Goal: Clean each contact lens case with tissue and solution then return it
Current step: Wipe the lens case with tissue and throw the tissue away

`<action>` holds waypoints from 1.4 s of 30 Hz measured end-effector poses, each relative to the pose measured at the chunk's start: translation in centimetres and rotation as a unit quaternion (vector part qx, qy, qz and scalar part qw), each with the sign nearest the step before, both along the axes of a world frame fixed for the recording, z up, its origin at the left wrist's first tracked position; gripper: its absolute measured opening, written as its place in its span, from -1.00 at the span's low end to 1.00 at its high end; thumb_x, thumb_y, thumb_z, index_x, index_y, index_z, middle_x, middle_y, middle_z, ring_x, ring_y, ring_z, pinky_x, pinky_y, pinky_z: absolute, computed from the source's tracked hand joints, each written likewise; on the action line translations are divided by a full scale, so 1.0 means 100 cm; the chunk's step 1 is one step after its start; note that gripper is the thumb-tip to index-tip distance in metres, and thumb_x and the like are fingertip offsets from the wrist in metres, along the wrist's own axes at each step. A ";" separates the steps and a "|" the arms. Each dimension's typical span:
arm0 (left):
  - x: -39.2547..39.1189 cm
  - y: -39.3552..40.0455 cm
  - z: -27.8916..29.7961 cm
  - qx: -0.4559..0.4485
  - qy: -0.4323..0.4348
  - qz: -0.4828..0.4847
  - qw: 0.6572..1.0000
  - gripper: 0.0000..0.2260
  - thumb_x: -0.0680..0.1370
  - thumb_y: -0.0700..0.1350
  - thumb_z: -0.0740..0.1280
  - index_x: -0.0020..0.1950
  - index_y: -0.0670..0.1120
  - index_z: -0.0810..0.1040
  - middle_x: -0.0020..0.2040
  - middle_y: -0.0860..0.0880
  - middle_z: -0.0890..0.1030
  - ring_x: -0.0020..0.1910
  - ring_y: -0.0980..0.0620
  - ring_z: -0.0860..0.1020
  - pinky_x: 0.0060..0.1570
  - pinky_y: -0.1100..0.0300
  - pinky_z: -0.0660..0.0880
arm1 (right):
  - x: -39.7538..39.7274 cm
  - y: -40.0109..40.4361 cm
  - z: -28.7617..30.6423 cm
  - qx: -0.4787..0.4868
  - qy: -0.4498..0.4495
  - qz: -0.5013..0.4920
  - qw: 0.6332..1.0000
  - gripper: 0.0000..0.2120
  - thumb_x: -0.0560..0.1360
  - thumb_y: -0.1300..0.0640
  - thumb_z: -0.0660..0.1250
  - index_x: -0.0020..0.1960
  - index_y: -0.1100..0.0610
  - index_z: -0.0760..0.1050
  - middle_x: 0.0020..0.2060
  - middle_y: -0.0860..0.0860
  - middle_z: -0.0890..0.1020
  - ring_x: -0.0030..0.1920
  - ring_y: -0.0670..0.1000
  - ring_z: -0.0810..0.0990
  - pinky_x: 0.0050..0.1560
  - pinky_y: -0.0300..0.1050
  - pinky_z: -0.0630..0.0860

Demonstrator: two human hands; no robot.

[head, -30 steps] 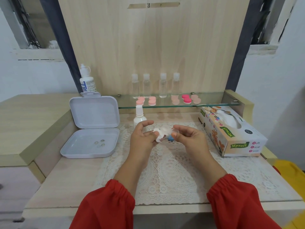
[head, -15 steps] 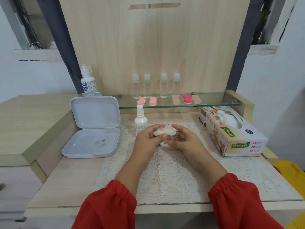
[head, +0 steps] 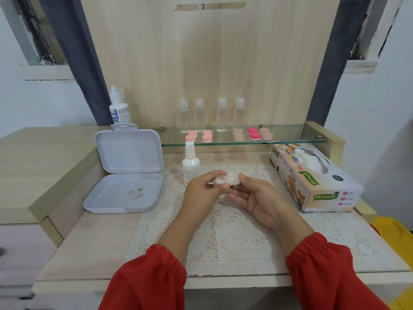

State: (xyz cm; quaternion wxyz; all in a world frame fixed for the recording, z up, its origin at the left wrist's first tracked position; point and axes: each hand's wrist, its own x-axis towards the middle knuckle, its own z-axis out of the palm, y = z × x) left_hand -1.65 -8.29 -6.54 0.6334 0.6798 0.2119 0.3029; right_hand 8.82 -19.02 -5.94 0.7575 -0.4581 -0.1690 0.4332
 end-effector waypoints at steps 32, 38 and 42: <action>0.001 0.004 -0.004 0.006 -0.030 -0.021 0.999 -0.74 0.47 -0.38 0.37 0.03 -0.05 0.64 -0.18 -0.02 0.67 -0.14 0.03 0.63 0.06 0.07 0.59 | 0.005 0.012 0.038 -0.246 -0.680 -0.056 0.688 -0.82 0.38 0.32 0.31 -0.09 0.09 0.52 -0.23 -0.05 0.60 -0.21 -0.09 0.54 -0.29 -0.32 0.43; 0.001 0.002 -0.003 0.001 -0.048 0.015 0.999 -0.71 0.47 -0.37 0.37 0.09 -0.05 0.62 -0.13 -0.02 0.68 -0.09 0.07 0.65 -0.01 0.25 0.57 | -0.017 0.020 0.014 -0.207 -0.469 -0.237 0.825 -0.85 0.35 0.31 0.35 -0.19 0.07 0.51 -0.28 -0.03 0.58 -0.23 -0.04 0.57 -0.24 -0.20 0.48; 0.002 0.002 -0.006 0.006 -0.036 0.024 0.999 -0.70 0.47 -0.35 0.38 0.06 0.01 0.62 -0.07 0.00 0.69 -0.04 0.05 0.65 0.03 0.21 0.58 | -0.024 0.020 -0.001 -0.148 -0.328 -0.284 0.889 -0.80 0.39 0.30 0.42 -0.13 0.01 0.56 -0.24 -0.03 0.65 -0.15 -0.04 0.64 -0.14 -0.22 0.54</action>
